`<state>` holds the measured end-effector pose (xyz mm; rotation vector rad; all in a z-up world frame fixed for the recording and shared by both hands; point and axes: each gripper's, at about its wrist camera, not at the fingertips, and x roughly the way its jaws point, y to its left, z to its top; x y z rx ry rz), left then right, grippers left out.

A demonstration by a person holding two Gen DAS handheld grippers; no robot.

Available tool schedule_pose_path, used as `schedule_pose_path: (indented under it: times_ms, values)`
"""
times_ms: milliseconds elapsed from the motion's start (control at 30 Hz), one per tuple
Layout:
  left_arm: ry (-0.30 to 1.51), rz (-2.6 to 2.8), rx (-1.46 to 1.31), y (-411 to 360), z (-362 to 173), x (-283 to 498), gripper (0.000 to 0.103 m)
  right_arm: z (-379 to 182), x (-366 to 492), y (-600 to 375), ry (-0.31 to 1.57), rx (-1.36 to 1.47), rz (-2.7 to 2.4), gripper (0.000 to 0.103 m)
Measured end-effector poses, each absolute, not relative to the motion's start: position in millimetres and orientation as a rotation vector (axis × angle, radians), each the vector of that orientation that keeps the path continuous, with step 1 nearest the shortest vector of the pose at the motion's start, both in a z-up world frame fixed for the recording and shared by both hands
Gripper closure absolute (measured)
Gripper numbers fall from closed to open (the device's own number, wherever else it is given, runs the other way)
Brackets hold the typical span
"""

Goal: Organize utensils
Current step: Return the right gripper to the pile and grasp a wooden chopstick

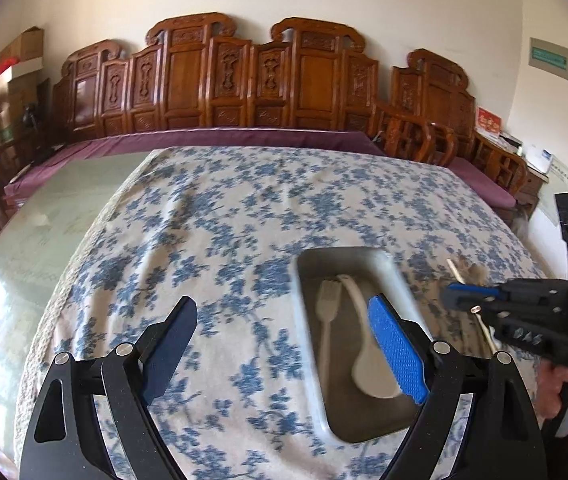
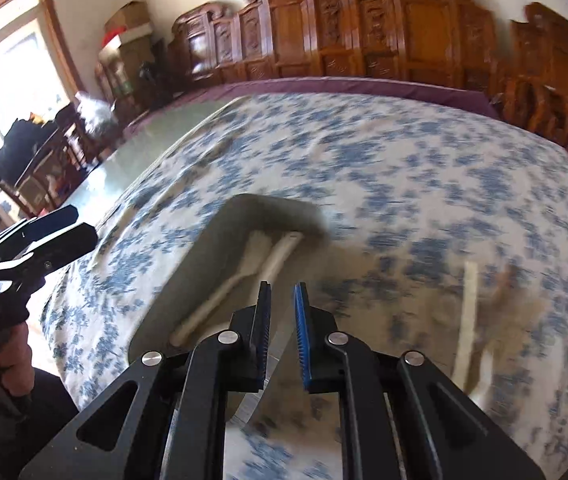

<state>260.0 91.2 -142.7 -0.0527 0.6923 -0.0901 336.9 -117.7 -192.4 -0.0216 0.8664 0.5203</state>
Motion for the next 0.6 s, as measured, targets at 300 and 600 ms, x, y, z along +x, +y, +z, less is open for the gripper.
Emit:
schedule_pose_path:
  times_ms: [300,600]
  values:
    - [0.679,-0.178,0.003,29.3,-143.6,254.8,0.019,-208.6,332.4,-224.4,0.849,-0.016,0.345,0.089]
    - [0.688,-0.23,0.037,-17.0,-151.4,248.3,0.019,-239.3,338.3,-234.0,0.861,-0.011,0.384,0.089]
